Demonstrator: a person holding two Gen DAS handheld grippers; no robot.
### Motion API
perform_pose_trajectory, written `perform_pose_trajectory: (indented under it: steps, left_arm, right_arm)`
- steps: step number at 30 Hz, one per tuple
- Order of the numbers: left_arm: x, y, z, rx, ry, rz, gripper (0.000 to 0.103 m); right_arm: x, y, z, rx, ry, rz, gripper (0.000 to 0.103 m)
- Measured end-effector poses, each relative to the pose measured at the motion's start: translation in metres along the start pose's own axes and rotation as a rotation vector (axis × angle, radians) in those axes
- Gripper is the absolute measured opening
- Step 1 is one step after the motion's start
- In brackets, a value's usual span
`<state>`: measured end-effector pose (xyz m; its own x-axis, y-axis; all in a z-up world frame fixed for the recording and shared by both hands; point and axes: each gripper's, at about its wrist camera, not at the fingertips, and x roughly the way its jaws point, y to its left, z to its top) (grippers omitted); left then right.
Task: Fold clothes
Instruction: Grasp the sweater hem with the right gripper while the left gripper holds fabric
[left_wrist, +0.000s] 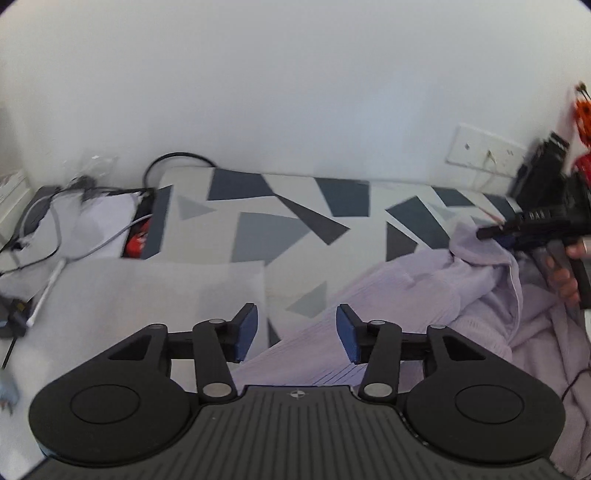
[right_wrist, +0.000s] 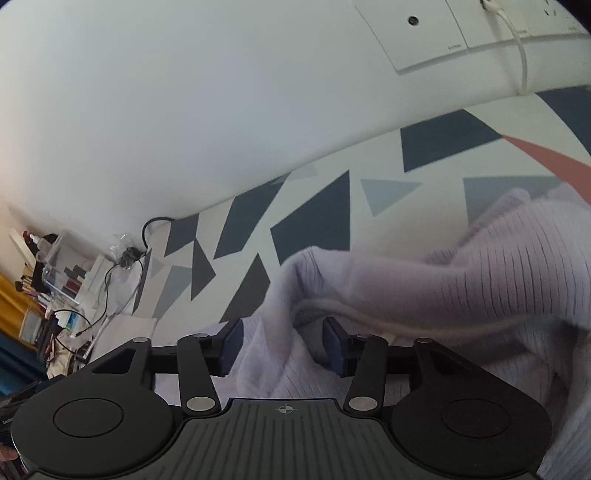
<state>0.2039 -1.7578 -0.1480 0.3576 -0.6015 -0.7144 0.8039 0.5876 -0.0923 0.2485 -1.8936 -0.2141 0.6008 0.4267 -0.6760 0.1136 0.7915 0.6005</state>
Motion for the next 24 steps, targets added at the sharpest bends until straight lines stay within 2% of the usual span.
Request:
perform_pose_trajectory:
  steps: [4, 5, 6, 7, 8, 9, 11, 14, 15, 17, 18, 19, 22, 24]
  left_arm:
    - [0.053, -0.030, 0.003, 0.129, 0.126, -0.078, 0.048]
    - [0.064, -0.034, 0.000, 0.145, 0.164, -0.100, 0.048]
    - [0.072, -0.038, -0.004, 0.161, 0.192, -0.100, 0.038]
    - [0.078, -0.041, -0.007, 0.179, 0.211, -0.095, 0.008]
    - [0.082, -0.043, -0.009, 0.194, 0.223, -0.082, 0.000]
    - [0.081, -0.043, -0.010, 0.201, 0.210, -0.066, 0.001]
    - [0.071, -0.036, -0.001, 0.166, 0.127, -0.022, 0.000]
    - [0.055, -0.017, 0.019, 0.077, -0.010, 0.092, 0.000]
    - [0.056, -0.011, 0.023, 0.057, -0.027, 0.131, 0.000]
    - [0.062, -0.004, 0.026, 0.035, -0.027, 0.172, 0.000]
    - [0.067, -0.002, 0.025, 0.033, -0.013, 0.178, 0.000]
    - [0.072, -0.001, 0.024, 0.030, 0.002, 0.179, 0.001]
    - [0.076, -0.008, 0.015, 0.032, 0.048, 0.080, 0.004]
    - [0.074, -0.014, 0.012, 0.024, 0.065, 0.010, 0.010]
  right_arm:
    - [0.015, 0.008, 0.020, -0.040, 0.066, -0.042, 0.049]
    - [0.019, 0.010, 0.024, -0.050, 0.083, -0.054, 0.045]
    - [0.024, 0.009, 0.024, -0.059, 0.102, -0.063, 0.037]
    - [0.026, 0.009, 0.025, -0.060, 0.109, -0.053, 0.034]
    - [0.026, 0.009, 0.025, -0.055, 0.107, -0.029, 0.023]
    - [0.025, 0.010, 0.026, -0.054, 0.100, -0.011, 0.014]
    - [0.018, 0.019, 0.029, -0.085, 0.033, 0.000, 0.014]
    - [-0.013, 0.030, 0.031, -0.153, -0.221, 0.153, 0.013]
    - [-0.022, 0.030, 0.031, -0.158, -0.301, 0.204, 0.014]
    - [-0.024, 0.027, 0.029, -0.174, -0.360, 0.208, 0.014]
    - [-0.022, 0.025, 0.028, -0.180, -0.372, 0.201, 0.015]
    - [-0.012, 0.018, 0.027, -0.174, -0.323, 0.163, 0.015]
    - [0.014, -0.006, 0.018, -0.133, -0.169, 0.058, 0.015]
    - [0.019, -0.015, 0.009, -0.118, -0.133, 0.030, 0.018]
